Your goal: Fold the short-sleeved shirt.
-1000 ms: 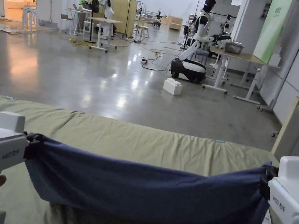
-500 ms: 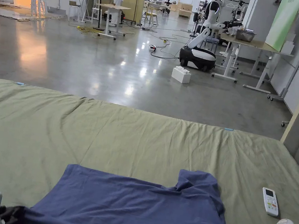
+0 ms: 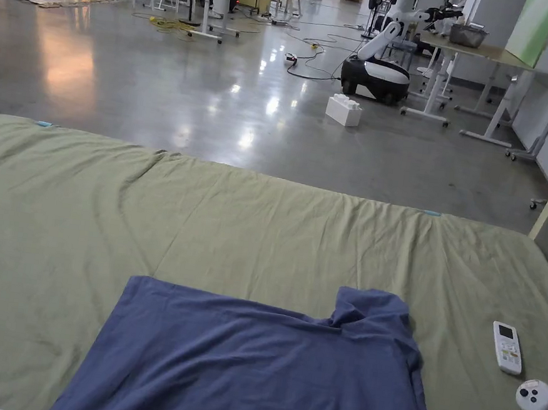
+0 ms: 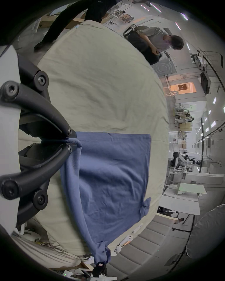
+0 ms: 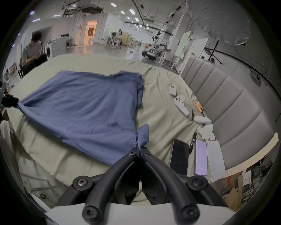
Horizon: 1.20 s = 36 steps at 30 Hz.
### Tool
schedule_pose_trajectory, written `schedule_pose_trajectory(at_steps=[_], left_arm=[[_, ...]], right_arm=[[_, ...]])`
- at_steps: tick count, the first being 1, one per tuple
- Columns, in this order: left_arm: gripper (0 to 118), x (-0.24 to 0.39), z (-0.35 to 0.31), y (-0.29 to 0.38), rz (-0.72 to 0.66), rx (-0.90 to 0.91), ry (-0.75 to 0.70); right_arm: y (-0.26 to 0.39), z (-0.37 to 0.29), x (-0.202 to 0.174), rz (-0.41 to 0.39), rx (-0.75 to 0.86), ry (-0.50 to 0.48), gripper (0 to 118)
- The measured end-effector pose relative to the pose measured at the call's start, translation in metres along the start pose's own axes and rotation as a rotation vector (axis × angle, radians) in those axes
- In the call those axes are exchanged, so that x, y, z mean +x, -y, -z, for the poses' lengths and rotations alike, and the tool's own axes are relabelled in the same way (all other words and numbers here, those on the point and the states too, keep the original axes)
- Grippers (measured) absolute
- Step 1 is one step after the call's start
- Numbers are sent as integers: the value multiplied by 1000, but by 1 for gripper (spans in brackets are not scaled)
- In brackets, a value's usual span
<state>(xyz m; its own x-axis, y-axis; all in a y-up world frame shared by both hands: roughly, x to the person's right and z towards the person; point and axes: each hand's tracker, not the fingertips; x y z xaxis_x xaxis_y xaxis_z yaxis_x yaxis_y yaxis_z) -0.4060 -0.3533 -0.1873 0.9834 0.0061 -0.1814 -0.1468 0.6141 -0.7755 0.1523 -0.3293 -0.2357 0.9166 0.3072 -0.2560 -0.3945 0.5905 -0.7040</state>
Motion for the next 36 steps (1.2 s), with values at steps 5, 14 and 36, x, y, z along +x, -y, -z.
schedule_pose_trajectory(at_steps=[5,14,36], left_arm=[[5,3,15,11,18,-88,-6],[6,20,34,20,158,-158,-53],[71,61,-58,-53,-40,375,83]], right_arm=[[12,23,-12,-14,-78,-24,1],[13,41,-26,-40,-170,-21,2],[-70,-51,-52,235,545,33,86]])
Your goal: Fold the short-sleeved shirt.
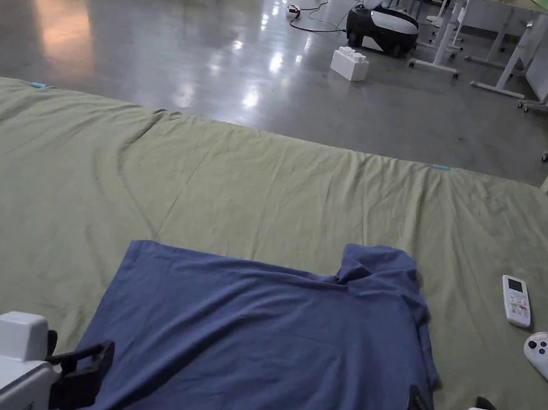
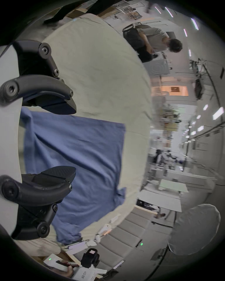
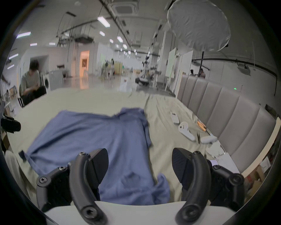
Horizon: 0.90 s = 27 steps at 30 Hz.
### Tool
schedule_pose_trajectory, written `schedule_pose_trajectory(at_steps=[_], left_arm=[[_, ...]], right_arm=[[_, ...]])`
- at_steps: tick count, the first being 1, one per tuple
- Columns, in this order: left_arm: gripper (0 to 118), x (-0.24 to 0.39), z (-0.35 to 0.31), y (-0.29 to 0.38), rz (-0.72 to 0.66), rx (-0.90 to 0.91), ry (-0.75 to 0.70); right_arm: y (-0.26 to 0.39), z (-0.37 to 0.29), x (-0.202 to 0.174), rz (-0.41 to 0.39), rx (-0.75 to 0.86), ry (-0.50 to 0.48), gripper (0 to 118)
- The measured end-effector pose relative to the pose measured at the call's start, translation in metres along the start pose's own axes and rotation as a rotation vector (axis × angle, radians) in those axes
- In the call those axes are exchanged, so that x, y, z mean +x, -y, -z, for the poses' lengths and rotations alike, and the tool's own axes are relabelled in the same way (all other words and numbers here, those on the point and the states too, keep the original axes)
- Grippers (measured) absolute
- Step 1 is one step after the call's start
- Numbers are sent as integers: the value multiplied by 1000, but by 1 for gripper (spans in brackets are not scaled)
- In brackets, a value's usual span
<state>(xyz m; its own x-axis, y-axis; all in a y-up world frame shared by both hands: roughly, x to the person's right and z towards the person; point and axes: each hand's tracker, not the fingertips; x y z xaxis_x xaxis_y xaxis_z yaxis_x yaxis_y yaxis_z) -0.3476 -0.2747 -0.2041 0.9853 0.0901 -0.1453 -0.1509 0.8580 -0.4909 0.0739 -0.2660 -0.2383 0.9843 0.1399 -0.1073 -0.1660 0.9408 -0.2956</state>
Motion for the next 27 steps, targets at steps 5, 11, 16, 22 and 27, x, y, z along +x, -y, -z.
schedule_pose_trajectory(at_steps=[5,11,16,22,27], left_arm=[[60,31,-5,-5,73,119,-34],[5,43,-1,-9,52,127,-29],[2,28,5,-13,17,85,-53],[2,-20,19,0,-20,-145,-72],[2,-53,35,22,-89,-326,-122]], right_arm=[[-8,-1,-14,58,91,4,39],[-14,3,-24,41,135,11,1],[-14,8,-21,39,122,12,1],[-5,12,-17,35,72,11,1],[5,15,-19,23,36,-5,1]])
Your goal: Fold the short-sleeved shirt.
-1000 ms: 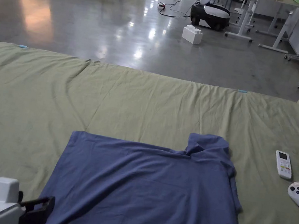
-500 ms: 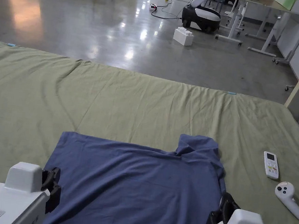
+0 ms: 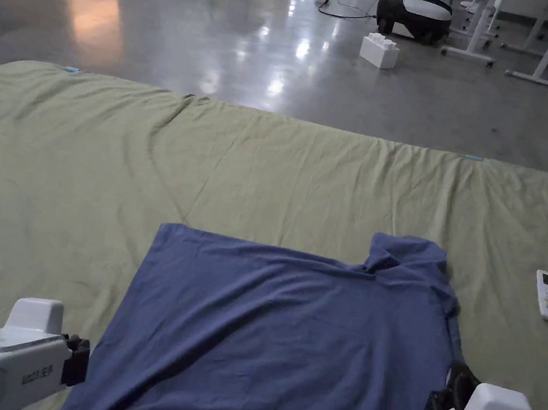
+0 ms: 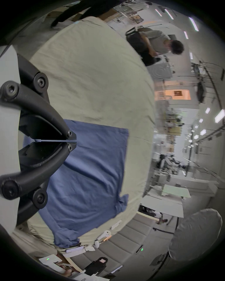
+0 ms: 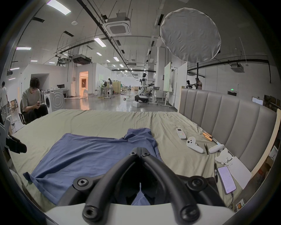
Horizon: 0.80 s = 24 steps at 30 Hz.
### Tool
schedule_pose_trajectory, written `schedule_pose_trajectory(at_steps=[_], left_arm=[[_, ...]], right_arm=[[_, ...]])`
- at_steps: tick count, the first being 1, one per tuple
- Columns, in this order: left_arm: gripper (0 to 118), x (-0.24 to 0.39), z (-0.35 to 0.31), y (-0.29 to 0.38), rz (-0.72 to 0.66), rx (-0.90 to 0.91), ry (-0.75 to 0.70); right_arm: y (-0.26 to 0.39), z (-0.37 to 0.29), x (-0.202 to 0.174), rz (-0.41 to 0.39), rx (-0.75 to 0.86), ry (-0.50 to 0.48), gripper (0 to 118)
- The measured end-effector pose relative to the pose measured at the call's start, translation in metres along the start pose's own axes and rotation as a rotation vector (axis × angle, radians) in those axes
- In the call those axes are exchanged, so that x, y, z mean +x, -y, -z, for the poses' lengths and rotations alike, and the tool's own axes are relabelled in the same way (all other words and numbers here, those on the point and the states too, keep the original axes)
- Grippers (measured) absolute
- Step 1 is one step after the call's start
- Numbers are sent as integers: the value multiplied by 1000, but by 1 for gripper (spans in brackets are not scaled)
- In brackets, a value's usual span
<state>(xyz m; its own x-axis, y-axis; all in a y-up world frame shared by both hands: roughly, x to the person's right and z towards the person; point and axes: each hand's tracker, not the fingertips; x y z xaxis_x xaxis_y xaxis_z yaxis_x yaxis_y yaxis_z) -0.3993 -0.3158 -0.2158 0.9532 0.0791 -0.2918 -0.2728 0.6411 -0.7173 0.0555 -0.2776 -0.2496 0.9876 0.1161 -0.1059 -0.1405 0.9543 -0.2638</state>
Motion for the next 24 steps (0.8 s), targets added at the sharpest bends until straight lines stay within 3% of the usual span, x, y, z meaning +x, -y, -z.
schedule_pose_trajectory(at_steps=[3,5,8,10,15,23,24], left_arm=[[7,-11,20,5,-40,-99,-26],[35,-19,33,11,-86,-159,-29],[46,-23,48,18,-92,-242,-50],[60,-24,47,27,-96,-307,-39],[63,-20,49,50,-93,-354,-34],[63,0,41,61,101,-346,-62],[62,2,39,62,76,-338,-62]], right_arm=[[4,1,-2,-9,-13,-9,1],[7,2,-3,-13,-25,-15,1],[10,1,-4,-21,-41,-22,1],[13,1,-4,-27,-49,-23,1],[22,1,-1,-32,-77,-22,1],[31,-1,0,-15,-123,-25,1],[32,-2,0,-16,-124,-24,1]])
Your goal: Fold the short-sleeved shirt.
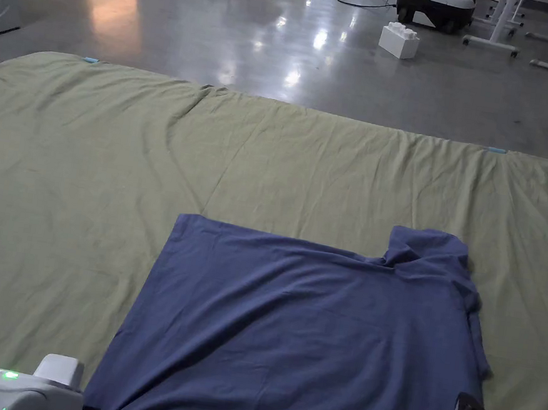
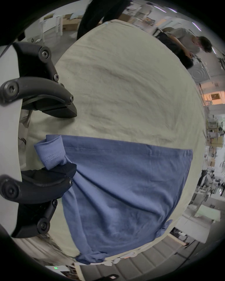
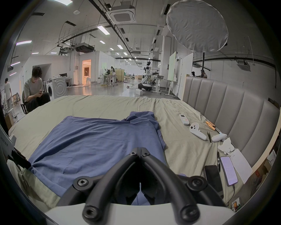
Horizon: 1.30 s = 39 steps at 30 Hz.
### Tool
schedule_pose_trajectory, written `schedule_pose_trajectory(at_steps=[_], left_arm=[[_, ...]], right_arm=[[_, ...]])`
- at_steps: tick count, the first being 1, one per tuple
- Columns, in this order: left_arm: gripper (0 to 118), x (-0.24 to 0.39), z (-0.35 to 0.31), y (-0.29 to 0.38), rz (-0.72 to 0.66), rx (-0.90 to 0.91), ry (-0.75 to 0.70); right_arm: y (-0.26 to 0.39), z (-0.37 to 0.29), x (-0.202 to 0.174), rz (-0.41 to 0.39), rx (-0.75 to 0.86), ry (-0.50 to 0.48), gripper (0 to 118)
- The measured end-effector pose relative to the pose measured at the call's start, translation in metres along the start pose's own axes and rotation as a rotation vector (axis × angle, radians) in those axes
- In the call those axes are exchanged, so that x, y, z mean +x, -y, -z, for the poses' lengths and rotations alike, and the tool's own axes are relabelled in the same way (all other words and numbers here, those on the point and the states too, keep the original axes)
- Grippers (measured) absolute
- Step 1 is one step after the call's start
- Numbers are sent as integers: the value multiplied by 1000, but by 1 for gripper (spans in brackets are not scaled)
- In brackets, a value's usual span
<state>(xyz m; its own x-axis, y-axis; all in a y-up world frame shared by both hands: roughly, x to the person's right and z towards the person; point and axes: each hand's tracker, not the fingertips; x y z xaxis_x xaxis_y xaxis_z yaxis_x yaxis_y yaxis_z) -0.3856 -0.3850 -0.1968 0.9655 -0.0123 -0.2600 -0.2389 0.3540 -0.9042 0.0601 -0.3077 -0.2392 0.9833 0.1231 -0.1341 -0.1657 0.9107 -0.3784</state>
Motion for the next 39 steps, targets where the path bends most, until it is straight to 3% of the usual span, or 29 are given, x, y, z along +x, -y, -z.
schedule_pose_trajectory(at_steps=[3,7,9,16,22,24,25,26,28,32,35,37,39], left_arm=[[50,0,-1,1,-23,7,25],[17,3,-3,1,33,25,29],[12,-1,-7,1,27,32,46],[10,-14,-30,-4,0,87,80],[10,-17,-33,-10,-2,107,86],[10,-17,-32,-11,-5,107,85],[10,-17,-32,-10,-8,107,83],[10,-16,-31,-10,-8,105,82],[10,-15,-29,-9,-9,102,79],[10,-14,-26,-8,-12,98,76],[10,-14,-25,-7,-15,97,73],[10,-15,-25,-7,-22,97,74],[10,-15,-25,-7,-32,100,79]], right_arm=[[3,-1,2,7,-10,-1,1],[6,-4,5,8,-21,0,1],[6,-6,10,2,-27,-1,1],[-1,-8,46,5,-145,13,1],[16,5,80,-25,-431,73,2],[31,10,89,-13,-494,92,16],[36,13,92,-15,-546,90,36],[43,16,93,1,-577,94,49],[58,22,95,15,-648,83,66],[79,36,89,70,-707,54,67],[77,40,79,58,-698,27,65],[72,42,74,-1,-701,23,48],[72,44,76,-20,-704,17,38]])
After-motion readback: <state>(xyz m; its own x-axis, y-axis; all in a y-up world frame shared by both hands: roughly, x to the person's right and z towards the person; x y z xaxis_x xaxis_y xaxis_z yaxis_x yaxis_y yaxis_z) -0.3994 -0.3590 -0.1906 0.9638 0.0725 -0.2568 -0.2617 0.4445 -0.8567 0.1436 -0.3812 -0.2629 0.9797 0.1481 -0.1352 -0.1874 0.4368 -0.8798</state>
